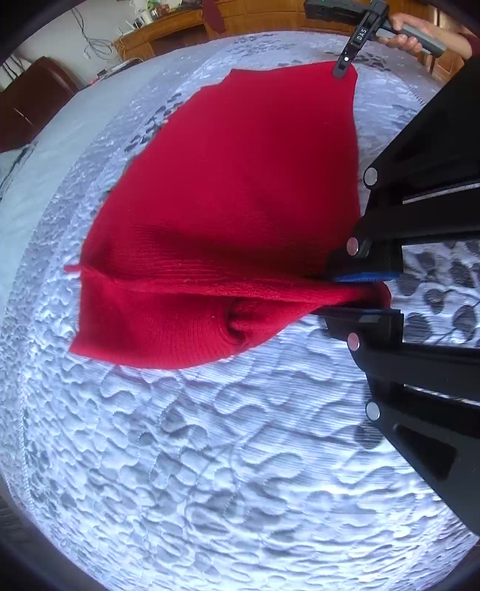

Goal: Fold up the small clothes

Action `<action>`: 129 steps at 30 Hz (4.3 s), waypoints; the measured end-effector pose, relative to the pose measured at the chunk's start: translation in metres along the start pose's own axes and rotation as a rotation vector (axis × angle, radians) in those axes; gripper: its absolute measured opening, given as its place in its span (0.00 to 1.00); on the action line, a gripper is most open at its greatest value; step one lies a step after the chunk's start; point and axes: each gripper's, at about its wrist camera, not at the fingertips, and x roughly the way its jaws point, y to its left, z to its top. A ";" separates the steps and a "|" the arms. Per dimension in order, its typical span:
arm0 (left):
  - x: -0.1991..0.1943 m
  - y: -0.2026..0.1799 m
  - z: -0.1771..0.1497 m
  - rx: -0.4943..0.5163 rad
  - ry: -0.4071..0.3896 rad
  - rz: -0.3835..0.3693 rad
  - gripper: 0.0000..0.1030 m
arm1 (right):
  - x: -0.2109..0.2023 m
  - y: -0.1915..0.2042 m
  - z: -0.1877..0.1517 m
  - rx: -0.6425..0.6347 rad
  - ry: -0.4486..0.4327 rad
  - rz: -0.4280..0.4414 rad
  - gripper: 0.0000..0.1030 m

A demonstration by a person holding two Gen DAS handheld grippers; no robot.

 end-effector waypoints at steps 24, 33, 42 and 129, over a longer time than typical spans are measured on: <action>-0.014 -0.004 -0.209 0.127 0.063 0.006 0.12 | -0.021 -0.035 -0.198 -0.051 0.090 -0.106 0.09; -0.039 -0.006 -0.213 0.199 0.016 0.065 0.35 | -0.032 -0.031 -0.198 -0.073 0.046 -0.124 0.30; -0.077 -0.026 -0.119 0.228 -0.152 0.121 0.52 | -0.086 -0.014 -0.121 -0.095 -0.116 -0.063 0.35; 0.004 -0.076 -0.132 0.275 -0.027 0.174 0.49 | -0.015 -0.066 -0.134 0.206 -0.012 -0.021 0.22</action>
